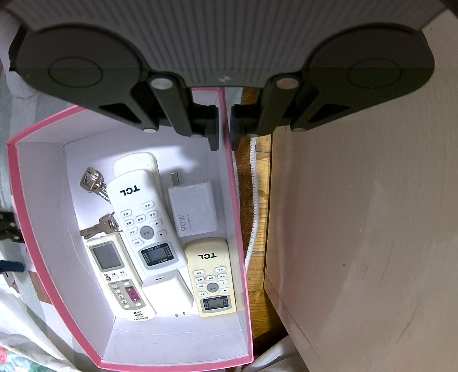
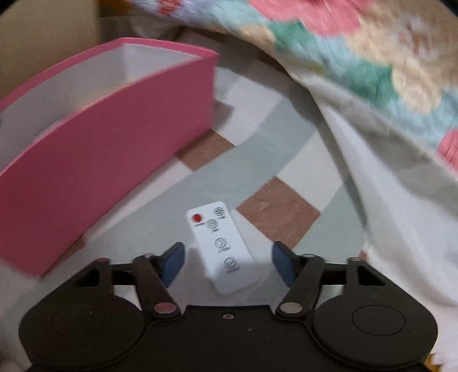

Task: Organize rigid objects
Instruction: 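Move the right tool to the rug and grasp the small white fan remote, then carry the white fan remote into the box and release it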

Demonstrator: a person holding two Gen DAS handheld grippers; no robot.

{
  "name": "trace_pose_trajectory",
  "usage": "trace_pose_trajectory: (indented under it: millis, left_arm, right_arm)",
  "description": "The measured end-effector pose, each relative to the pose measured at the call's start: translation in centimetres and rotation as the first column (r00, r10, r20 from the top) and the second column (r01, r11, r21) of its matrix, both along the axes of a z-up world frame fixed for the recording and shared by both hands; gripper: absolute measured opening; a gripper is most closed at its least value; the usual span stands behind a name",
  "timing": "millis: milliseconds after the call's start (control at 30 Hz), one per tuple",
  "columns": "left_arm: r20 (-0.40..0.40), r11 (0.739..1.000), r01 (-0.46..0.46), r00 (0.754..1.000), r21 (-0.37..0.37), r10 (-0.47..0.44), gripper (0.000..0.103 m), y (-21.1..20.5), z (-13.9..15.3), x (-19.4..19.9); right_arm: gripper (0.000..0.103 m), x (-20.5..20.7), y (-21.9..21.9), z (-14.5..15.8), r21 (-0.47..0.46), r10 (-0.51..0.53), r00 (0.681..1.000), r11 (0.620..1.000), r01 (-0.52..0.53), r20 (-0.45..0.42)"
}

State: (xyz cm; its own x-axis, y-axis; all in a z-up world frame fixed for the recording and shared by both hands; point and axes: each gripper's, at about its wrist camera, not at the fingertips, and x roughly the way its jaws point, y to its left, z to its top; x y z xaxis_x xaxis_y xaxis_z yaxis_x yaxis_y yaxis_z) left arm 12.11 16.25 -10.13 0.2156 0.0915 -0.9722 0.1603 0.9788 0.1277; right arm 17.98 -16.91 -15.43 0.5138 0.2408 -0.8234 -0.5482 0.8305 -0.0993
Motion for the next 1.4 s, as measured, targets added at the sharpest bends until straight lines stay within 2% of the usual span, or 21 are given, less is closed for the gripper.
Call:
trace_pose_trajectory:
  millis: [67,100,167,233,300,533,733,833,967,1100,1200,1300,1400]
  left_arm:
    - [-0.001,1.0,-0.003,1.0,-0.003,0.003,0.006,0.0,0.0,0.0]
    - [-0.002,1.0,-0.004,1.0,-0.003,0.004,0.006,-0.1,0.1,0.0]
    - [-0.003,1.0,-0.004,1.0,-0.002,0.004,0.006,-0.2,0.1,0.0]
    - [-0.002,1.0,-0.004,1.0,-0.004,0.004,0.006,-0.1,0.1,0.0]
    - [-0.002,1.0,-0.005,1.0,-0.005,0.005,0.006,-0.1,0.1,0.0]
    - [-0.003,1.0,-0.001,1.0,-0.006,0.001,0.006,-0.1,0.1,0.1]
    - [-0.004,1.0,0.001,1.0,-0.004,-0.001,0.006,-0.1,0.1,0.0]
    - [-0.003,1.0,0.002,1.0,-0.005,-0.002,0.006,-0.1,0.1,0.0]
    - [-0.003,1.0,0.004,1.0,-0.003,-0.004,0.006,0.0,0.2,-0.1]
    - [-0.003,1.0,0.005,1.0,-0.002,-0.005,0.006,0.0,0.2,-0.1]
    - [-0.003,1.0,0.005,1.0,-0.002,-0.005,0.006,0.0,0.2,-0.1]
    - [-0.004,1.0,0.004,1.0,-0.003,-0.004,0.006,0.0,0.2,-0.1]
    - [-0.003,1.0,0.004,1.0,-0.002,-0.004,0.006,0.0,0.2,-0.1]
  right_arm:
    - [0.082,1.6,-0.8,-1.1,0.057,-0.038,0.995,0.997,0.043,-0.095]
    - [0.081,1.8,-1.2,-1.1,0.1,-0.057,0.995,0.993,0.065,-0.077]
    - [0.073,1.6,-1.3,-1.1,0.095,-0.08,0.995,0.992,0.086,-0.063]
    - [0.054,0.9,-0.8,-0.9,0.074,-0.068,0.997,0.995,0.072,-0.044]
    - [0.048,0.2,-0.5,-0.7,0.069,-0.074,0.996,0.995,0.077,-0.045]
    - [0.047,-1.9,-0.4,0.3,0.11,-0.147,0.989,0.983,0.148,-0.016]
    - [0.047,-4.8,-0.9,4.1,0.196,-0.227,0.971,0.958,0.208,0.078]
    - [0.047,-6.5,-0.5,7.1,0.269,-0.206,0.971,0.948,0.168,0.122]
    - [0.047,-8.4,1.2,10.3,0.341,-0.111,0.982,0.939,0.053,0.151]
    - [0.047,-9.4,3.9,12.0,0.352,-0.035,0.986,0.936,-0.024,0.16]
    - [0.047,-8.9,5.9,12.2,0.356,0.0,0.994,0.934,-0.039,0.107]
    - [0.047,-7.9,7.6,11.6,0.329,-0.024,1.0,0.944,0.025,-0.007]
    - [0.047,-7.5,8.0,10.7,0.35,-0.066,0.991,0.931,0.104,-0.119]
